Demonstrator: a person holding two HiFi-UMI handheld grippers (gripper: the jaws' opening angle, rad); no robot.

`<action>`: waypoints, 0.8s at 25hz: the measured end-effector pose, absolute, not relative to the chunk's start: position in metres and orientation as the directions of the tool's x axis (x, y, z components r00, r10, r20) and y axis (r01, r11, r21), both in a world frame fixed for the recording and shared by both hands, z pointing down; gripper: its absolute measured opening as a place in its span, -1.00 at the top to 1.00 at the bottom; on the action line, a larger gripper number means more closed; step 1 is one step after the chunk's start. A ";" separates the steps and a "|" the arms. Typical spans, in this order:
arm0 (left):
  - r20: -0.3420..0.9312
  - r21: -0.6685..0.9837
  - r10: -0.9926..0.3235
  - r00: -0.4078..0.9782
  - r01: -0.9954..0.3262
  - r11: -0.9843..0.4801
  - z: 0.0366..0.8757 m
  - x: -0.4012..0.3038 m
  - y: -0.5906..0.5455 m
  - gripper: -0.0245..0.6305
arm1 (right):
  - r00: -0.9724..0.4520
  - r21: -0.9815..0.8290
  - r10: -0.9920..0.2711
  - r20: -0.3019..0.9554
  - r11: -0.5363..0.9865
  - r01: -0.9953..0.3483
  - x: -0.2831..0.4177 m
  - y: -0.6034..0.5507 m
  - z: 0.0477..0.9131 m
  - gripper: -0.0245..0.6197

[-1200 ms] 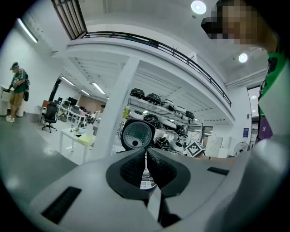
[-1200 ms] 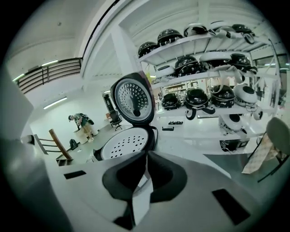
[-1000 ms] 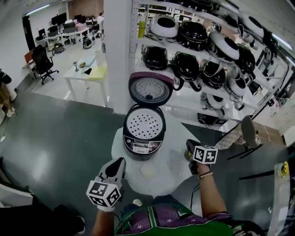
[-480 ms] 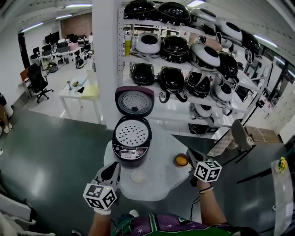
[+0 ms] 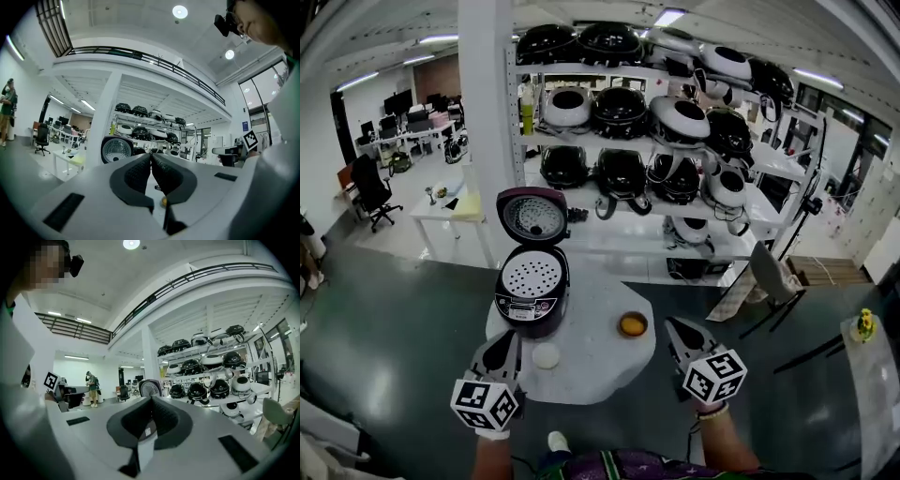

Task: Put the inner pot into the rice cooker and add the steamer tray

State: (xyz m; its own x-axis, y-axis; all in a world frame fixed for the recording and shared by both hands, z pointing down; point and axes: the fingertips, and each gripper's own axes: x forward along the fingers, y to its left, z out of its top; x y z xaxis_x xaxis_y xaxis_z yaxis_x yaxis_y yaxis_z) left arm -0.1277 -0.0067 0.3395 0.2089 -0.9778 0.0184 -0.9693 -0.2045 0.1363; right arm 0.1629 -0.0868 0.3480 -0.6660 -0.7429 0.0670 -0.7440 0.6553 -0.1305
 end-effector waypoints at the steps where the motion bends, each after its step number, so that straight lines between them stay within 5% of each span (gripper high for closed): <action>1: 0.014 0.134 -0.979 0.204 -0.970 -0.200 0.339 -0.120 0.002 0.83 | -0.670 -0.127 -0.740 0.055 0.661 -0.740 0.171 -0.078 0.345 0.90; 20: 0.021 0.094 -0.988 0.150 -0.985 -0.147 0.337 -0.023 0.138 0.83 | -0.695 -0.175 -0.719 0.002 0.685 -0.708 0.257 0.047 0.334 0.91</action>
State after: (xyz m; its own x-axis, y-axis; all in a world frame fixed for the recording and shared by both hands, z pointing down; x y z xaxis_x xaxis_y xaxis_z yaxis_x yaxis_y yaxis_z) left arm -0.0228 0.1377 0.3371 0.1499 -0.9885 0.0212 -0.9846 -0.1473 0.0938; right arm 0.2568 0.0465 0.3341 -0.6954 -0.7186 0.0015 -0.7077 0.6846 -0.1746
